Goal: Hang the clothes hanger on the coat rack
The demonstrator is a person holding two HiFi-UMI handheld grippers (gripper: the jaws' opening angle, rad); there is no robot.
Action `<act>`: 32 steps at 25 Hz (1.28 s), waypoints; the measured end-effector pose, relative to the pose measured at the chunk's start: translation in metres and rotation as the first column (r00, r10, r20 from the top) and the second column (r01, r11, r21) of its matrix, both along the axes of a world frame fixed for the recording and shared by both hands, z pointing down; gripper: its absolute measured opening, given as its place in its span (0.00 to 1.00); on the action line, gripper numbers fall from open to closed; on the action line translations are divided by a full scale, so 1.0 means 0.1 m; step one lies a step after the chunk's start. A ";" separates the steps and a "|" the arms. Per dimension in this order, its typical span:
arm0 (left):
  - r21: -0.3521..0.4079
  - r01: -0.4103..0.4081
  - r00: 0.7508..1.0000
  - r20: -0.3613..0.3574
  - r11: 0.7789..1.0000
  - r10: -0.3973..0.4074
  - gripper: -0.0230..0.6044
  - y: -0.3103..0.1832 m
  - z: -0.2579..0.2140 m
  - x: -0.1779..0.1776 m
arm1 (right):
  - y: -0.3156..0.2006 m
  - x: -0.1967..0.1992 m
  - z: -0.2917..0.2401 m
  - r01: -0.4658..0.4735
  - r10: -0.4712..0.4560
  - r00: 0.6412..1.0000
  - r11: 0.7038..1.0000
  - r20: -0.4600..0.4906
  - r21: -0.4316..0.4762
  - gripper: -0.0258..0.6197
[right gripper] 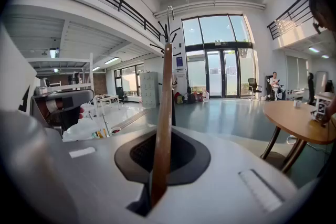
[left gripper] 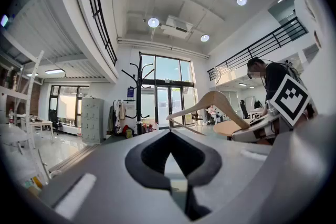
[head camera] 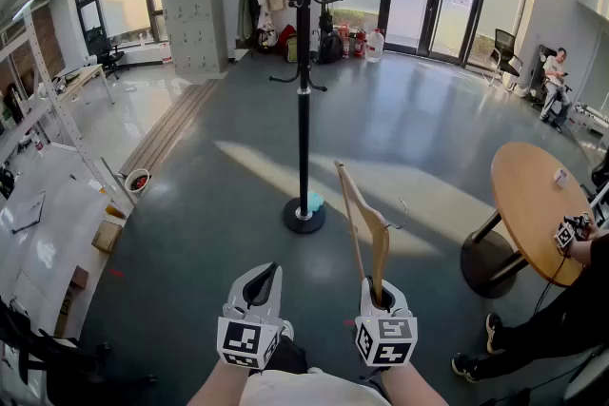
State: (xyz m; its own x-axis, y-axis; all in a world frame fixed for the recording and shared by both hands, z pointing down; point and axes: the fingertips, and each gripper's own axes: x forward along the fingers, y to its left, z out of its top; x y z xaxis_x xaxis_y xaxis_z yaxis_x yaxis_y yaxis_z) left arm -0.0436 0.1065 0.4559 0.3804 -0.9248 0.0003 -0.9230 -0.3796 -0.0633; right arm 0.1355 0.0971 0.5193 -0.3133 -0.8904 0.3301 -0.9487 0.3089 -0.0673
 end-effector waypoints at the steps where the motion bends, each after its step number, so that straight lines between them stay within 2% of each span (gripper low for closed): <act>1: -0.001 -0.001 1.000 0.001 1.000 0.001 0.04 -0.01 0.00 0.01 | 0.00 0.01 0.00 -0.001 0.001 1.000 1.000 0.000 0.000 0.08; 23: -0.009 0.006 1.000 0.023 1.000 -0.006 0.04 -0.08 0.03 0.11 | -0.06 0.20 0.06 -0.025 0.026 0.999 0.999 0.036 -0.031 0.08; 32: -0.003 0.006 0.999 0.035 1.000 -0.006 0.04 -0.51 0.02 0.07 | -0.48 0.24 0.11 -0.044 0.046 0.998 0.998 0.037 -0.044 0.08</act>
State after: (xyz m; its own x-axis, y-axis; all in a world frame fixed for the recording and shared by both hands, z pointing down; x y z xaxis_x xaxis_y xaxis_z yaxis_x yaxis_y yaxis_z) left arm -0.0367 0.0555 0.4575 0.3742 -0.9272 0.0162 -0.9226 -0.3740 -0.0939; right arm 0.1599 0.0496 0.5302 -0.2862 -0.8892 0.3569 -0.9581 0.2620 -0.1155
